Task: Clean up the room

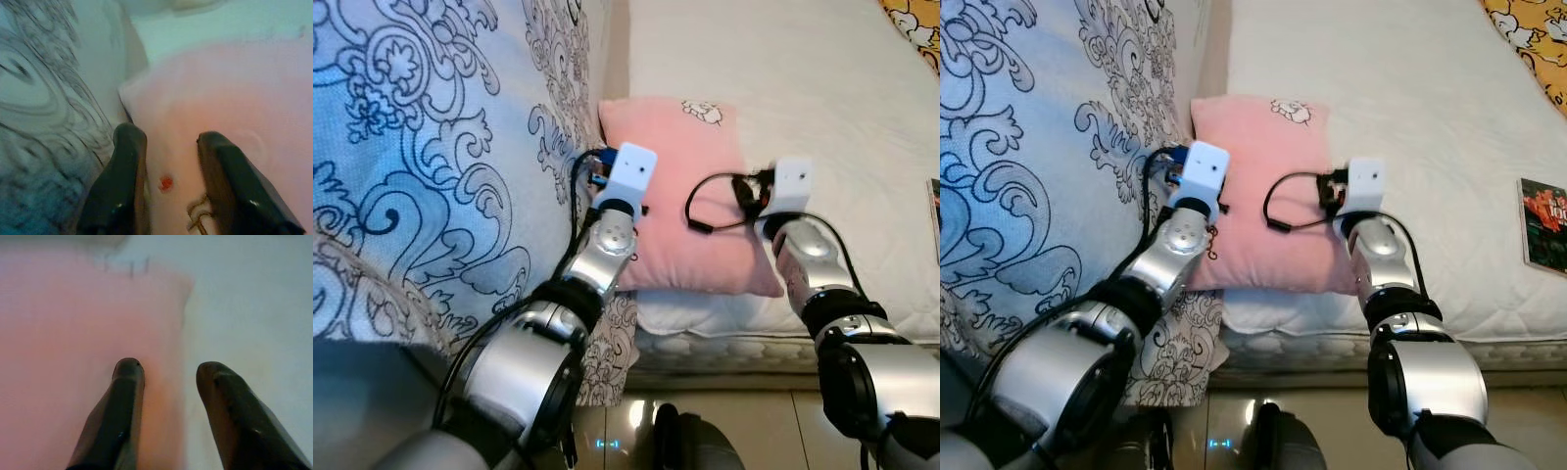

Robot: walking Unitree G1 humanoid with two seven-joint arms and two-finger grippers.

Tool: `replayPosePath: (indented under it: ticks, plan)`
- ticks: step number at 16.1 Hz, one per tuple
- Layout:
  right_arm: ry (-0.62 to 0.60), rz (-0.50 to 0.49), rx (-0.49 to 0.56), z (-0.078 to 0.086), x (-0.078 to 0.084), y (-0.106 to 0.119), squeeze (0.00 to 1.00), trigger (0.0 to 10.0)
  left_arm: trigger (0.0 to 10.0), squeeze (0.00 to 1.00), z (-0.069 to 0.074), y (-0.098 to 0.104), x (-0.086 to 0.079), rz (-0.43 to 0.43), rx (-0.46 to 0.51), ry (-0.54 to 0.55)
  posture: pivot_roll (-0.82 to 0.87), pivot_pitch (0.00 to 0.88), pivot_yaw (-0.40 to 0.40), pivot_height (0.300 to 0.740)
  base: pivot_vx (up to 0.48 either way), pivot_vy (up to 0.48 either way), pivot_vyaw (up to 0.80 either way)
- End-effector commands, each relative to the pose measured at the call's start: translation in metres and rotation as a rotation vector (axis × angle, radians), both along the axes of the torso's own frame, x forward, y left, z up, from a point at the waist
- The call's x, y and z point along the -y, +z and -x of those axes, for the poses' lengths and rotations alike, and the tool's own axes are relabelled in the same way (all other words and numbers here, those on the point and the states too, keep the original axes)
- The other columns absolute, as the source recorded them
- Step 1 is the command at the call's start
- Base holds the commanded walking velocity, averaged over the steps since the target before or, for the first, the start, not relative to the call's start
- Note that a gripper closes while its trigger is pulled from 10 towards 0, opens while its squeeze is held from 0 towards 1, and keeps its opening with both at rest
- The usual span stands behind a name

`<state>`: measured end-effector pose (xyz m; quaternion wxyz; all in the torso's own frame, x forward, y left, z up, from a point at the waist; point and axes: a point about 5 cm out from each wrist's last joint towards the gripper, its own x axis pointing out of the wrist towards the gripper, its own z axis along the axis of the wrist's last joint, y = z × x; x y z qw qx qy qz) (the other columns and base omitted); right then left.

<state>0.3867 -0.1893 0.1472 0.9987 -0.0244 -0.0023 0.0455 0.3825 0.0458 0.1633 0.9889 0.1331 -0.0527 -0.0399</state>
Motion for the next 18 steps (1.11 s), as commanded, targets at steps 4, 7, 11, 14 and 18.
replayPosePath:
  ticks: [4, 7, 11, 14, 18]
  plan:
    - [-0.038, 0.043, 0.22, 0.025, 0.01, 0.02, 1.0, 10.0, 10.0, 1.0, 0.023, 0.006, -0.021, -0.01, 0.093, -0.075, -0.05, 0.011, -0.037, 0.74, 0.0, 0.0, 0.0]
    - [-0.137, 0.059, 0.273, 0.083, 0.01, 0.003, 1.0, 10.0, 10.0, 1.0, 0.061, -0.023, -0.05, 0.022, 0.047, -0.095, -0.04, 0.0, -0.037, 0.74, 0.0, 0.0, 0.0]
    - [-0.211, 0.089, 0.23, 0.157, 0.022, -0.022, 1.0, 10.0, 10.0, 1.0, 0.109, -0.04, -0.09, 0.093, 0.046, -0.057, -0.06, 0.0, -0.046, 0.74, 0.0, 0.0, 0.0]
    - [-0.204, 0.079, 0.143, 0.167, 0.025, -0.04, 1.0, 10.0, 10.0, 1.0, 0.113, -0.055, -0.089, 0.066, -0.021, -0.027, -0.06, 0.0, -0.051, 0.74, 0.0, 0.0, 0.0]
    - [-0.182, 0.031, -0.006, 0.133, 0.031, -0.053, 0.0, 10.0, 10.0, 0.0, 0.1, -0.064, -0.085, 0.175, -0.116, -0.038, -0.09, 0.0, -0.014, 0.74, 0.0, -0.107, 0.0]
